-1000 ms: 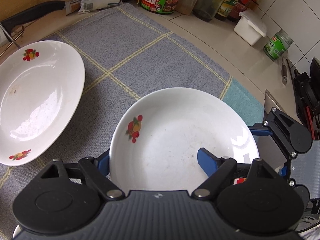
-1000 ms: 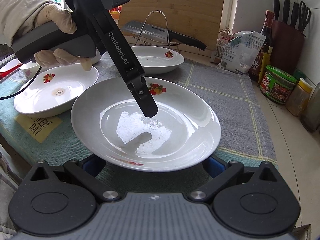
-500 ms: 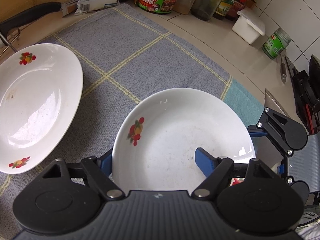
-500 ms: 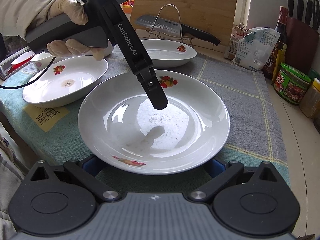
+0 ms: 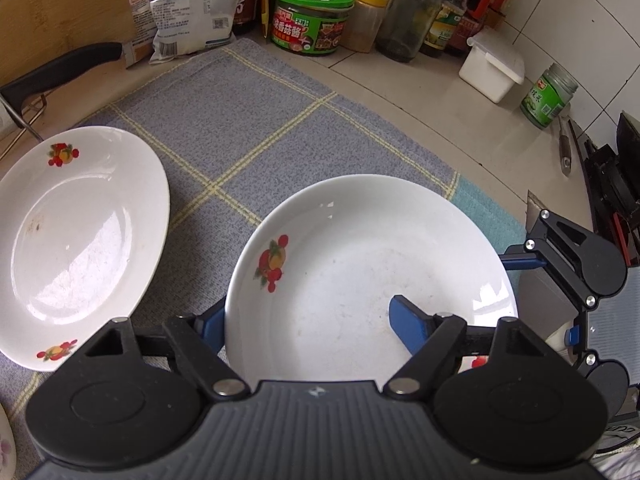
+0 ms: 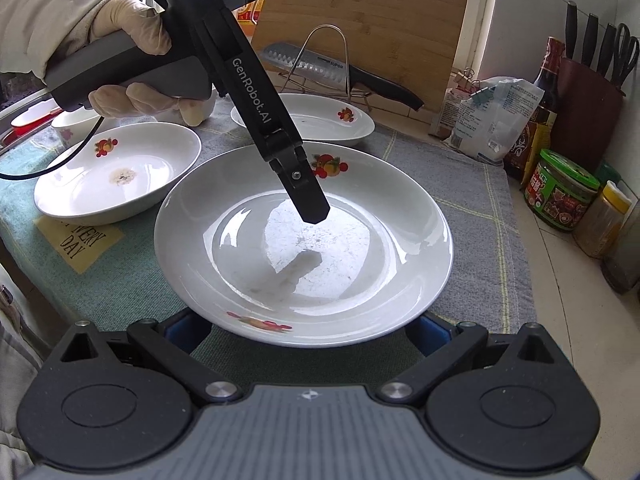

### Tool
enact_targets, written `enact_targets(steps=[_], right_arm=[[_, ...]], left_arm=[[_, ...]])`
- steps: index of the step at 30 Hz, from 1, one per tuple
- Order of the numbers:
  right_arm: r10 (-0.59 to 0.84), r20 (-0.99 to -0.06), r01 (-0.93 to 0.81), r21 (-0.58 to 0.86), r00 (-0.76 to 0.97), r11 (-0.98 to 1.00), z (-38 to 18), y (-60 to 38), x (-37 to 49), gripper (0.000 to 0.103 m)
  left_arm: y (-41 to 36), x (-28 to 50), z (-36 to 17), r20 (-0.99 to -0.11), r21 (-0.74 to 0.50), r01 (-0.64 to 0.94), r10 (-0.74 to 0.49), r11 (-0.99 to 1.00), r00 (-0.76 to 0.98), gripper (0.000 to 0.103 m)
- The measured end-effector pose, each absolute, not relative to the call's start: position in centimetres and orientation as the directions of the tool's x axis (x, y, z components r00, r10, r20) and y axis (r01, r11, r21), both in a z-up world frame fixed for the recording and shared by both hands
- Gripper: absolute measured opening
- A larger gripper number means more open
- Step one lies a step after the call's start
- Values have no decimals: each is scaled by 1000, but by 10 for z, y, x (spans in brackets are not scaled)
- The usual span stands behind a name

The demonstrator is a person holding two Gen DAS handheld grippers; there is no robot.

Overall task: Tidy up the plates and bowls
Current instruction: 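Carry the deep plate with the left tool toward the other deep plate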

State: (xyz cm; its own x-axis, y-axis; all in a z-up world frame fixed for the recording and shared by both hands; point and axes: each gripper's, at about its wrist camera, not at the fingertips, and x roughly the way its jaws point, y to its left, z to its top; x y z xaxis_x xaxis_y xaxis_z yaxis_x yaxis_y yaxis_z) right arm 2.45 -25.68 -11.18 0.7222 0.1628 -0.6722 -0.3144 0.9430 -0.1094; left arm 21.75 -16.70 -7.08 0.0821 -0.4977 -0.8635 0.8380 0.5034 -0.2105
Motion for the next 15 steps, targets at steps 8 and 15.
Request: enact_targets(steps=[8, 15], right_arm=[[129, -658, -298, -150, 742, 943, -106, -279, 41, 103], [104, -661, -277, -162, 743, 947, -108, -304, 62, 103]], left_arm=[[-187, 236, -65, -836, -200, 845, -536, 496, 117, 80], [-215, 257, -70, -825, -197, 846, -549, 496, 130, 80]])
